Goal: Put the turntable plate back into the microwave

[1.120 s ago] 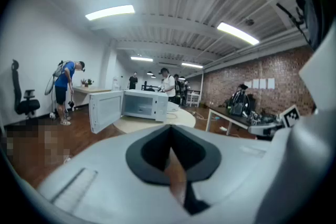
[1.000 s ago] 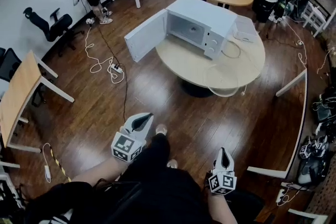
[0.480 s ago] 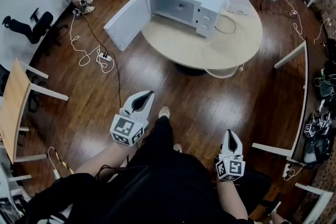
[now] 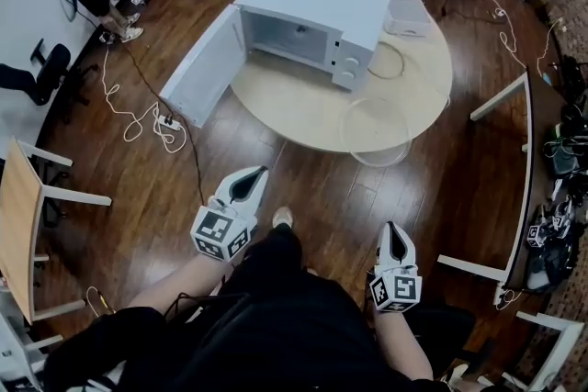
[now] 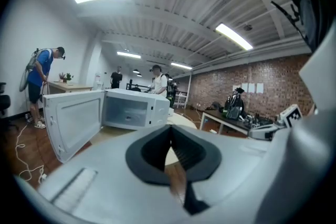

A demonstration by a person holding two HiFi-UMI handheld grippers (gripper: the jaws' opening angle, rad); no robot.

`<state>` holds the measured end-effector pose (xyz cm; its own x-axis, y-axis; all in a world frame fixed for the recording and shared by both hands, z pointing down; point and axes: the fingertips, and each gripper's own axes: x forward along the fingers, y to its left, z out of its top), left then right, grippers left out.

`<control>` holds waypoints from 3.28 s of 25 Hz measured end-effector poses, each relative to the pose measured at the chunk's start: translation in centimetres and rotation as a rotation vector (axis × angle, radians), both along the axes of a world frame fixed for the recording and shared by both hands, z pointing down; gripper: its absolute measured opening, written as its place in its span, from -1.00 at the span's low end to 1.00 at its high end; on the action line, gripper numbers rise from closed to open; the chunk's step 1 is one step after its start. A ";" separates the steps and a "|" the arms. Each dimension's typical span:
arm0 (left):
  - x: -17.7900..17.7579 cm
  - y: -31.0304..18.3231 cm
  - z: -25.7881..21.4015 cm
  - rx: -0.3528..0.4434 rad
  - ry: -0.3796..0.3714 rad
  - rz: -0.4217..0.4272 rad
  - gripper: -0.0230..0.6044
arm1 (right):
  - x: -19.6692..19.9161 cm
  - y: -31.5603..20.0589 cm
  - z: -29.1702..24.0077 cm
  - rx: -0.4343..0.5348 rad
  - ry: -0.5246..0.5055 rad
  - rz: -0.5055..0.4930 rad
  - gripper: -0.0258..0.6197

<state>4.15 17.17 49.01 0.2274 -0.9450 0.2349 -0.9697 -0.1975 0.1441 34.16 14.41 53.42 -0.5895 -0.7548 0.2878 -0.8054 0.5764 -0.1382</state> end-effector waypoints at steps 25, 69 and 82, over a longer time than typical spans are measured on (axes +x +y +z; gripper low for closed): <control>-11.1 -14.4 -2.2 0.072 0.057 0.069 -0.91 | -10.2 -10.8 -2.4 0.012 0.033 0.096 -0.92; -13.6 -16.8 -3.0 0.106 -0.013 0.026 -0.91 | -11.7 -15.8 -2.4 0.082 -0.058 0.090 -0.92; -14.2 -21.1 -3.5 0.072 0.007 0.013 -0.91 | -13.7 -21.0 -3.3 0.071 -0.038 0.046 -0.92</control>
<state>-10.09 -3.92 45.50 0.2416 -0.9563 0.1647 -0.9658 -0.2206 0.1359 20.45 -6.57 50.09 -0.5634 -0.7990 0.2105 -0.8261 0.5484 -0.1296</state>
